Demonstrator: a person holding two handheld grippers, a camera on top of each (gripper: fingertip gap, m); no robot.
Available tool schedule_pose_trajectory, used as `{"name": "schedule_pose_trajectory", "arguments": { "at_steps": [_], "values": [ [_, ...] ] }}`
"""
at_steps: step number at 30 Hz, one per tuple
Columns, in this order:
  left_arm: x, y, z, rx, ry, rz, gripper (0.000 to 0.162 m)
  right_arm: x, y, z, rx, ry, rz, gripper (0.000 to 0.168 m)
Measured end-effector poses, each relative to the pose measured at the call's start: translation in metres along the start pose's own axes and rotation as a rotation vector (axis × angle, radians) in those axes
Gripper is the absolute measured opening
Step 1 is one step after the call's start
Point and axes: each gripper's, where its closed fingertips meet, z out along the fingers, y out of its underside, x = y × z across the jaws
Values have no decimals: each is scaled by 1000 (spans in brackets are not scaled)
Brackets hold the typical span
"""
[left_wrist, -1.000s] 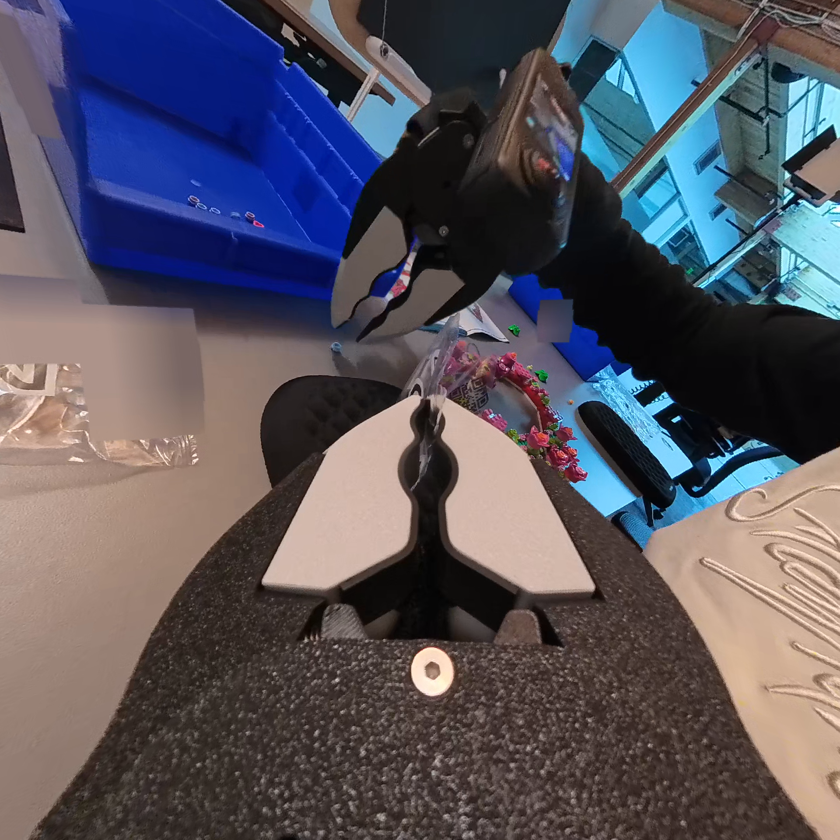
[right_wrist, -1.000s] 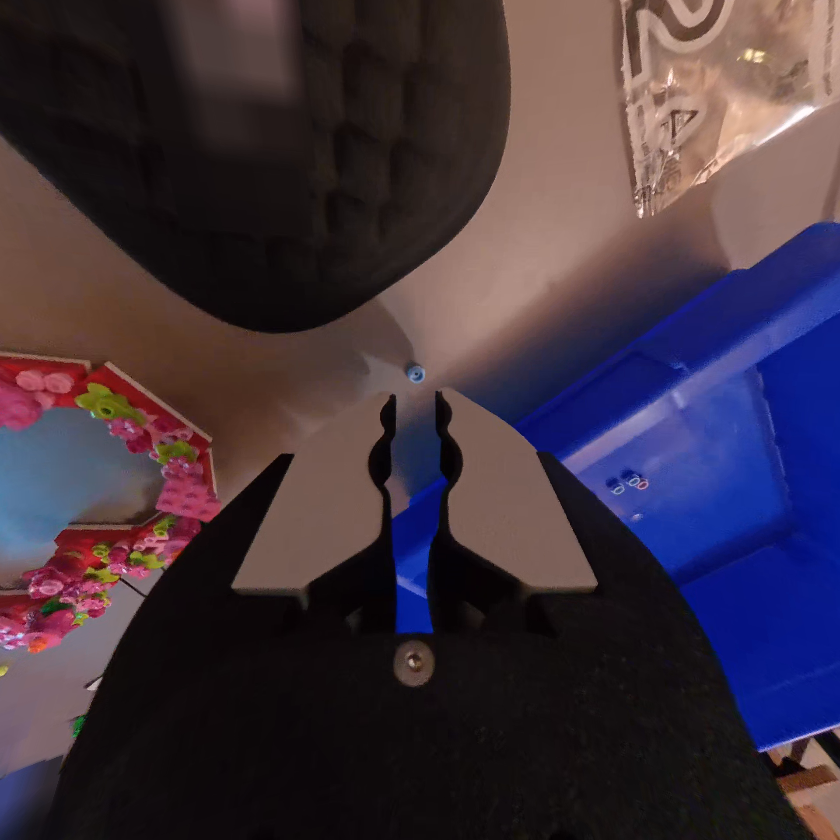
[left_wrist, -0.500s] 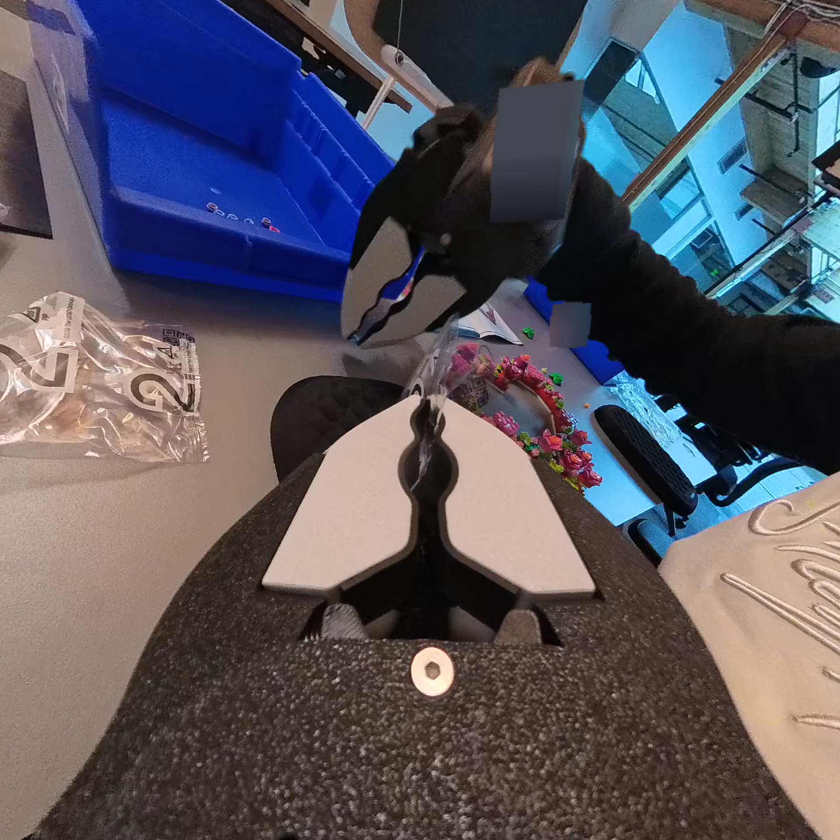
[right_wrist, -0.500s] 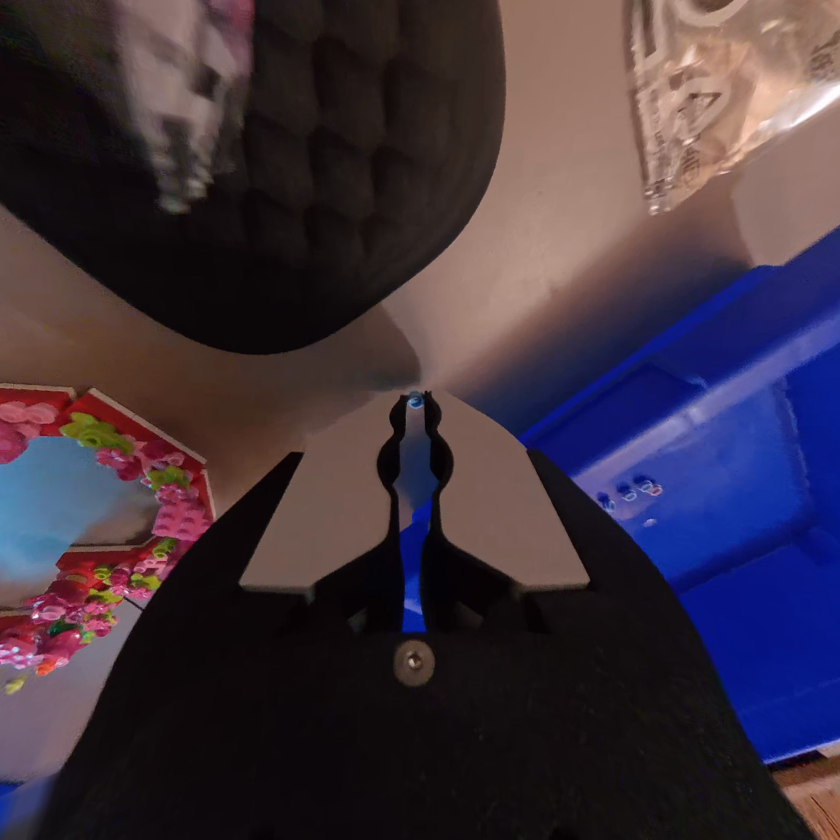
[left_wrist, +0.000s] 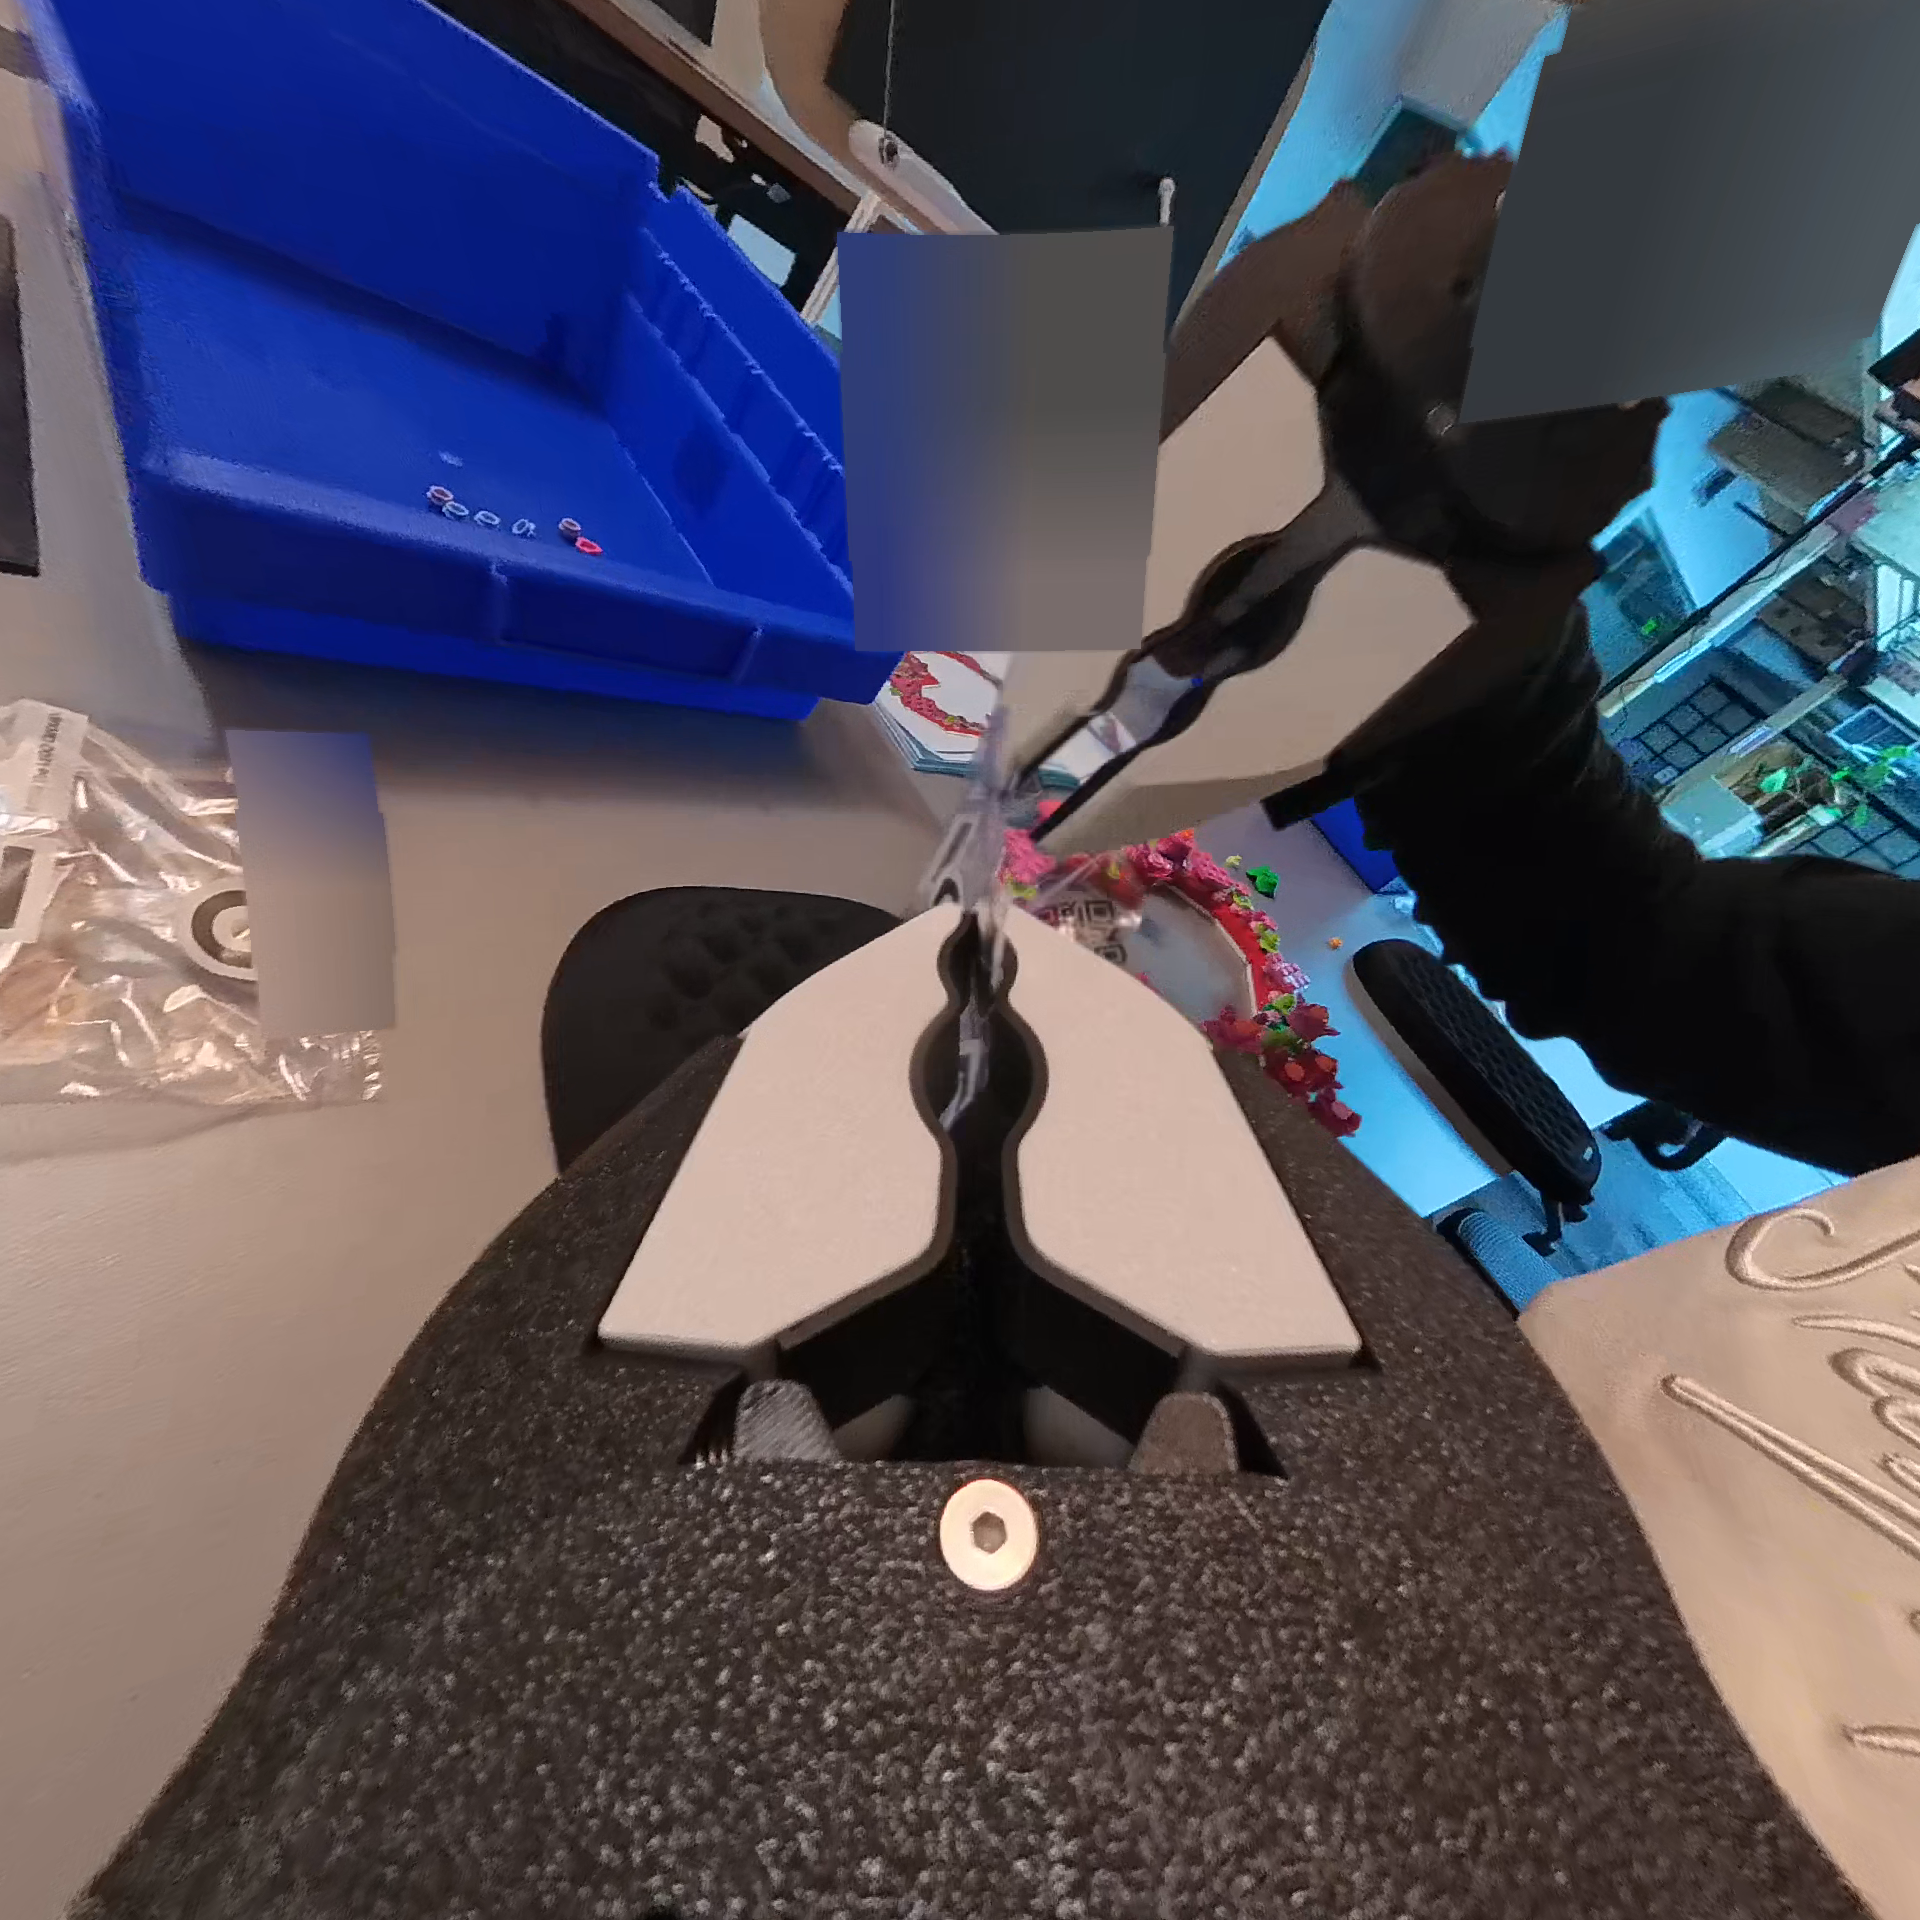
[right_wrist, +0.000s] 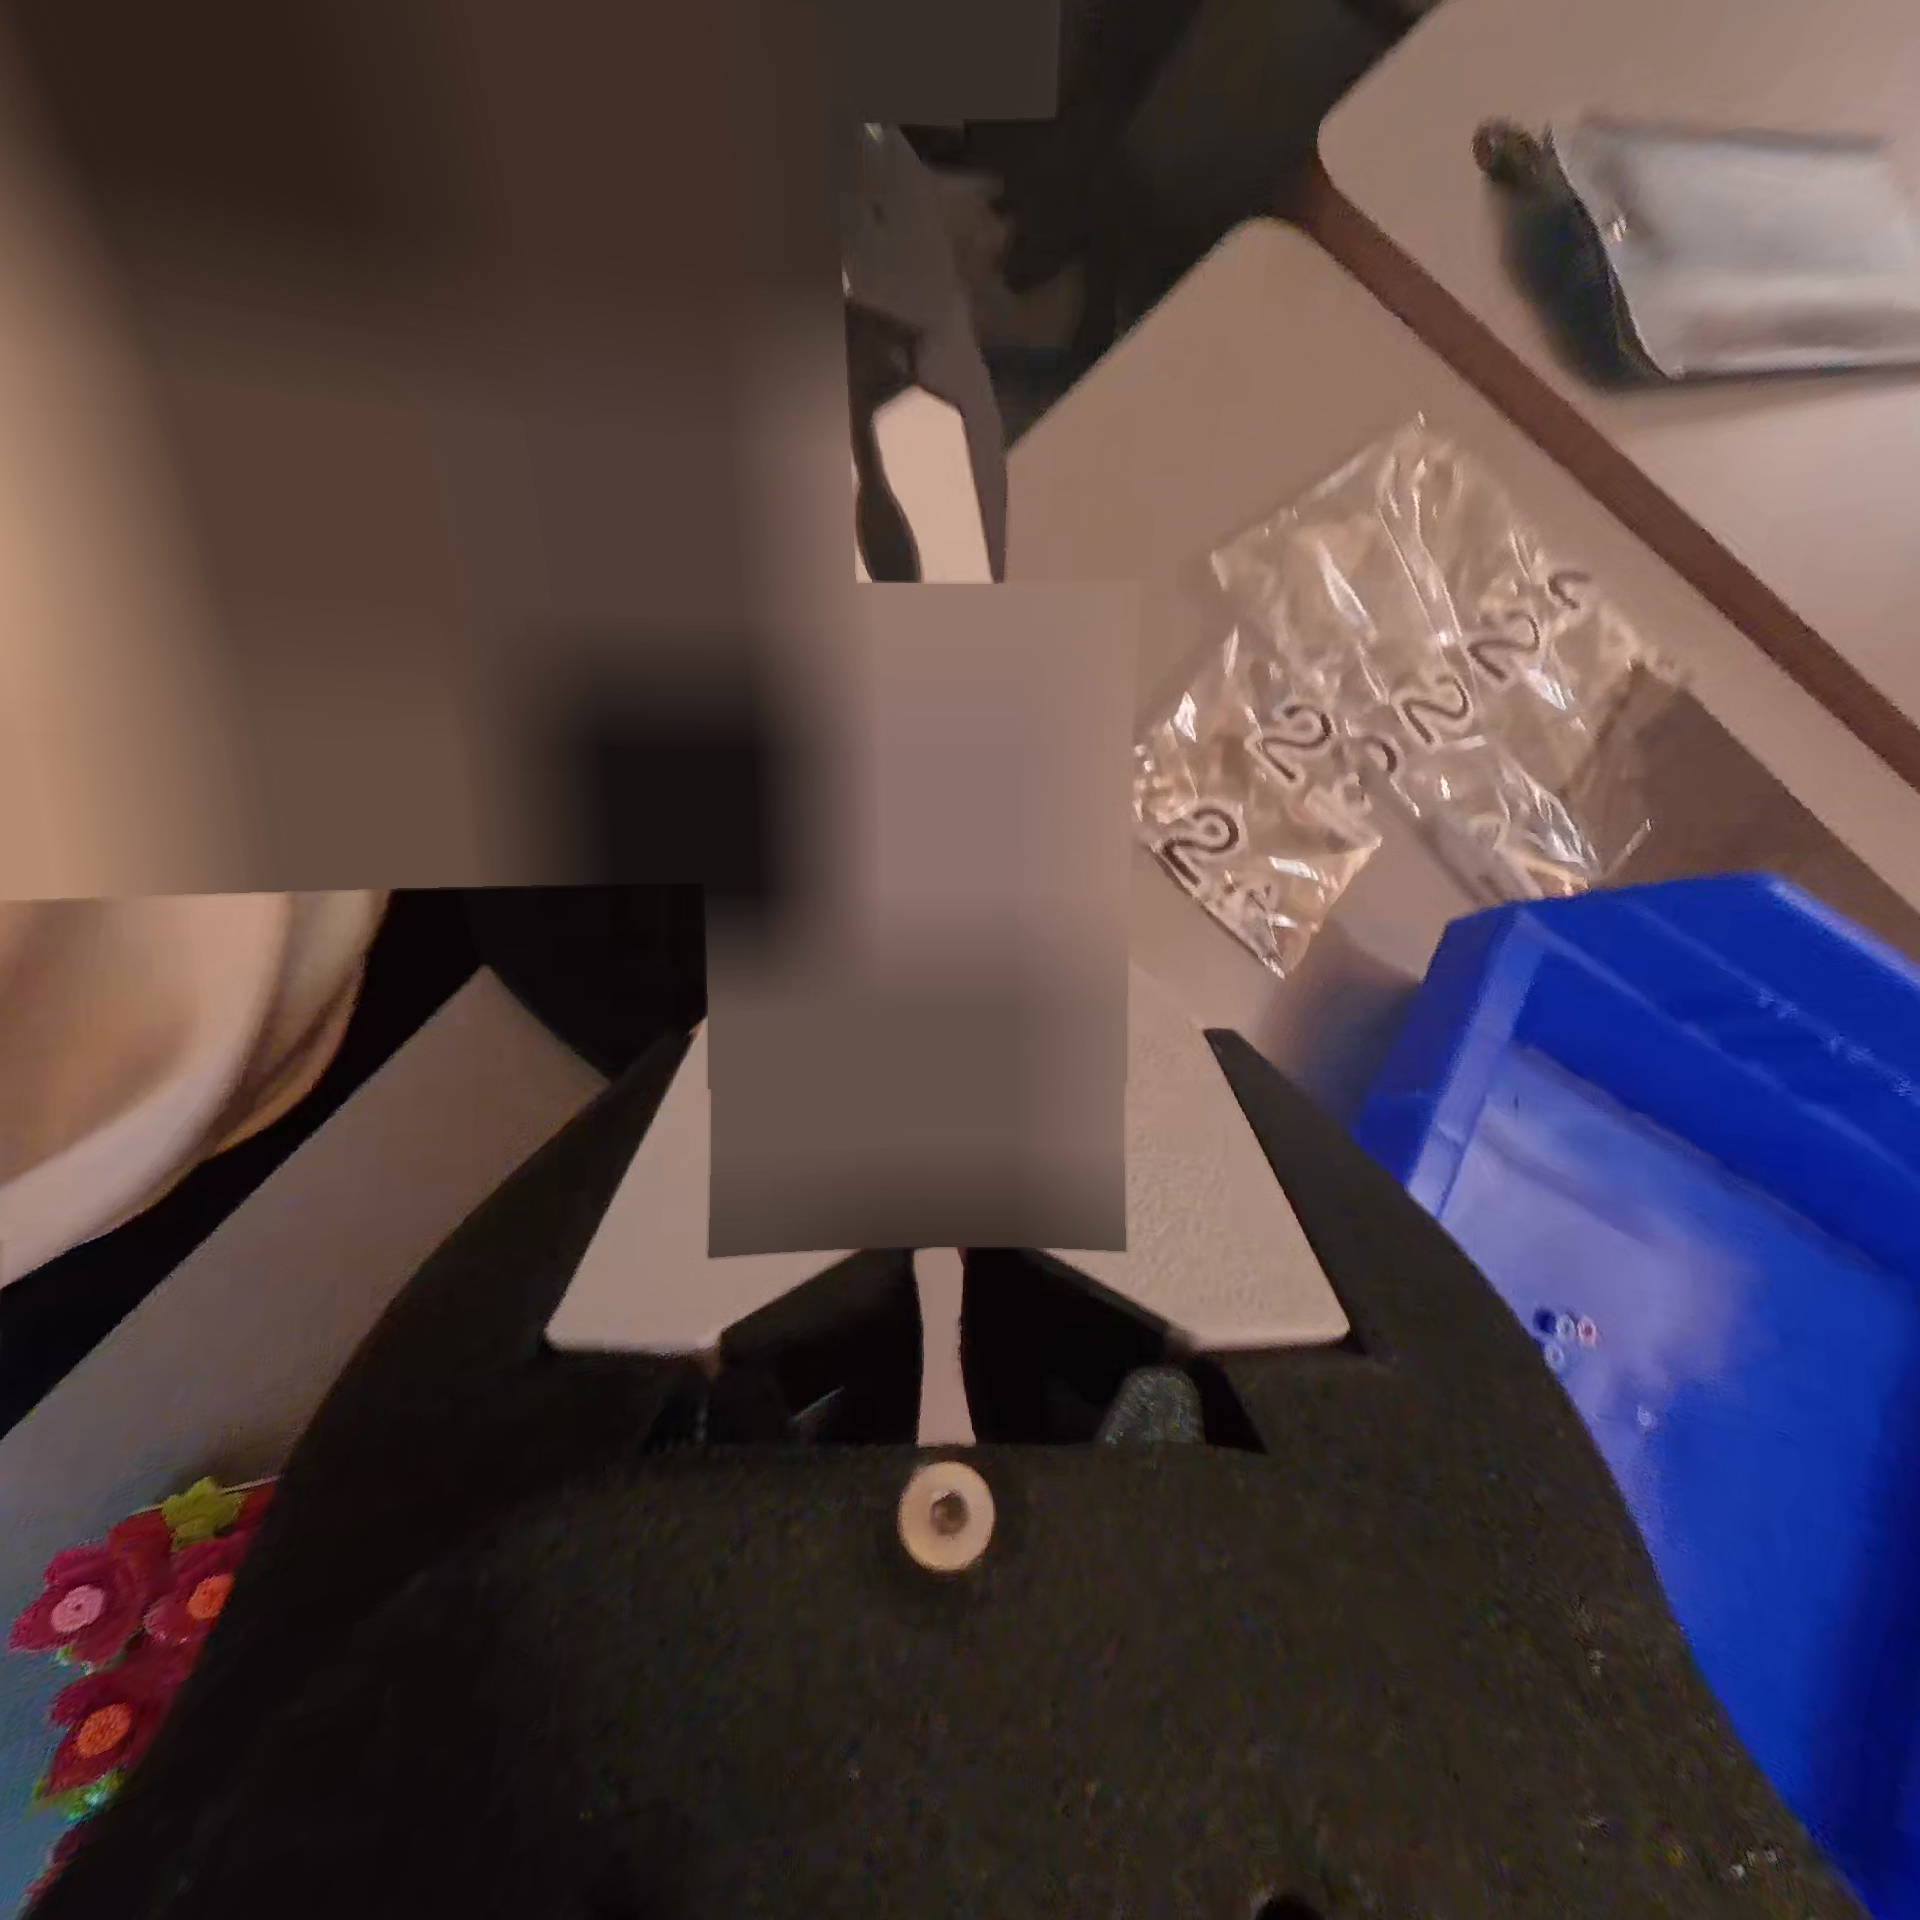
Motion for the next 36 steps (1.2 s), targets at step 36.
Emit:
{"name": "schedule_pose_trajectory", "arguments": {
  "at_steps": [36],
  "values": [
    [-20, 1, 18, -35, -1, -29, 0, 187, 187, 11, -637, -93, -78, 5]
  ]
}}
